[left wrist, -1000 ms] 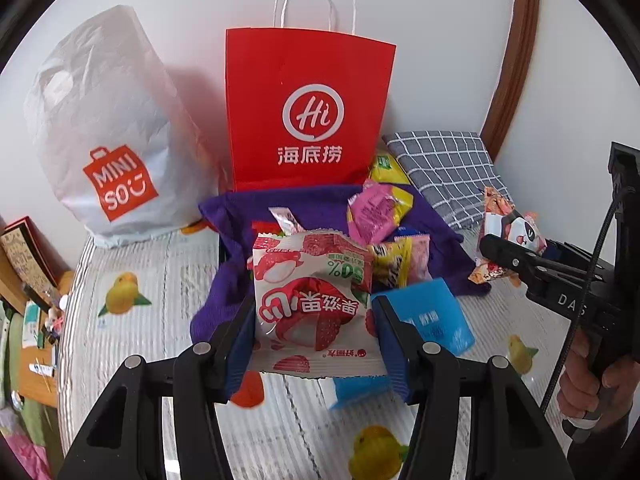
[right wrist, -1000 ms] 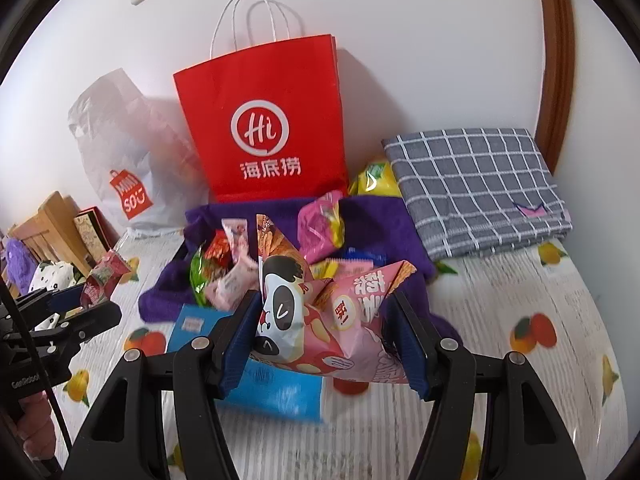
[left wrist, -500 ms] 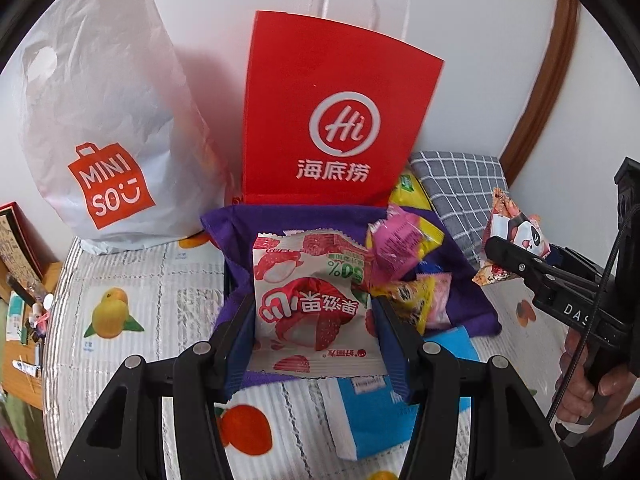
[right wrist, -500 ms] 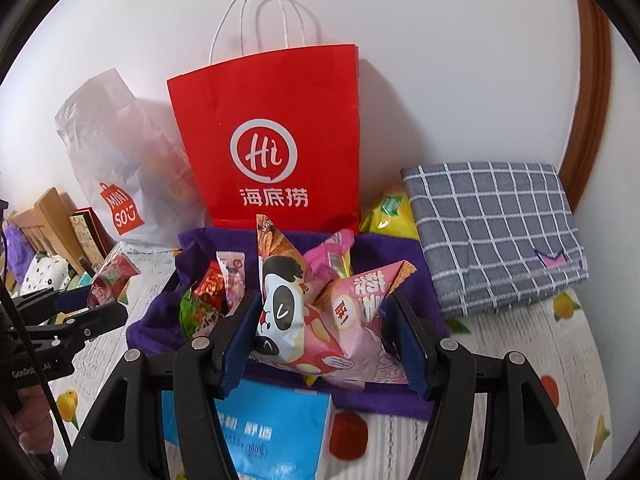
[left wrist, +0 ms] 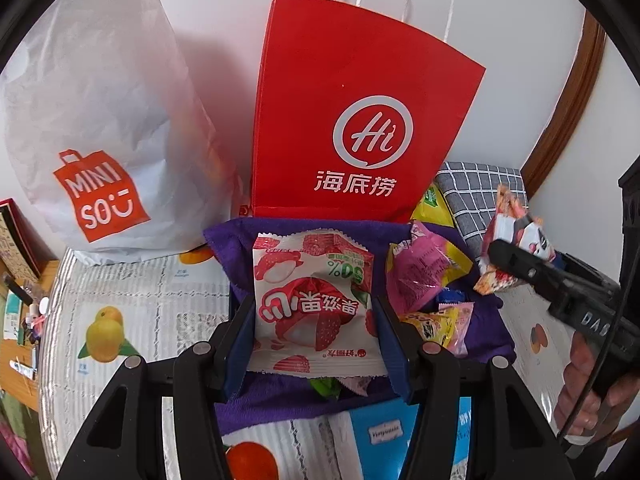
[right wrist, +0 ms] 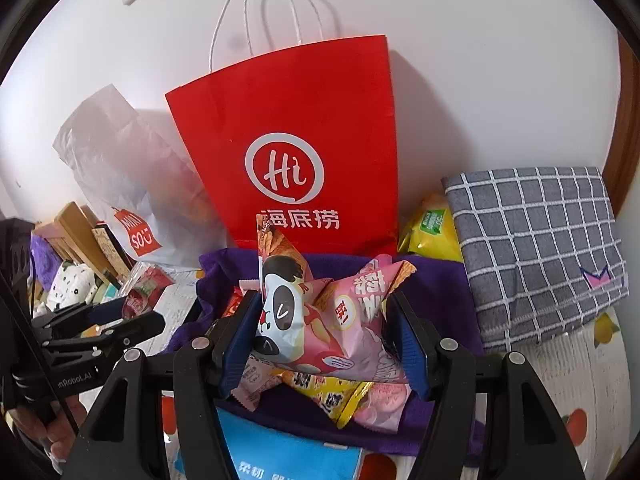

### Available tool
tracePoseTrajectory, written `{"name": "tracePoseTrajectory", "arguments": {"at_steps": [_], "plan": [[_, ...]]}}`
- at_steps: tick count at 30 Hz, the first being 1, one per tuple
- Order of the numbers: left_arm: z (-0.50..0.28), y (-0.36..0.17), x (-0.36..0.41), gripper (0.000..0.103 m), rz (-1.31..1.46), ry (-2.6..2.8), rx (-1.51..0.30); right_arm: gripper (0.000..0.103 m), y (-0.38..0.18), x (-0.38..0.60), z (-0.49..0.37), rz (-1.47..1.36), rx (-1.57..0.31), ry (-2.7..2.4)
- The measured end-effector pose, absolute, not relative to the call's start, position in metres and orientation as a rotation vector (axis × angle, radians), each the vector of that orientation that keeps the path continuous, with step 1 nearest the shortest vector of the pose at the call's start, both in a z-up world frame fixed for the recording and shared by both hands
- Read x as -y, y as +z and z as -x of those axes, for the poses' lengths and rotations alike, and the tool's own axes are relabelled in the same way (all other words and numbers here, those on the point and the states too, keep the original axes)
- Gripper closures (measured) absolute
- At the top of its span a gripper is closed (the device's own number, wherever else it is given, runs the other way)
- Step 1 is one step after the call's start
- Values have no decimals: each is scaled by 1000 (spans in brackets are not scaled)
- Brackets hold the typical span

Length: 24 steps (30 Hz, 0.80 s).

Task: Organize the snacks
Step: 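Carry the strawberry packet and panda bag over the purple towel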

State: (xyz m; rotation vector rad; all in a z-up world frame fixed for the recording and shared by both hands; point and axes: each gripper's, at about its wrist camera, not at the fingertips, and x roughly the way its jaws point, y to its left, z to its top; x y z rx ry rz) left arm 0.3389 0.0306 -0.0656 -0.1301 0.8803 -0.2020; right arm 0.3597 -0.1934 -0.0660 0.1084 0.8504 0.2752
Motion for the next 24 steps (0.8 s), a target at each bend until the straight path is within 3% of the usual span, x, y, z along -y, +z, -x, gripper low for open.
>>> {"name": "tracePoseTrajectory", "arguments": {"at_steps": [24], "plan": [[-384,-98,-2,48,100,-223,-938,40,-113,191,-383,-22,-970,300]]}}
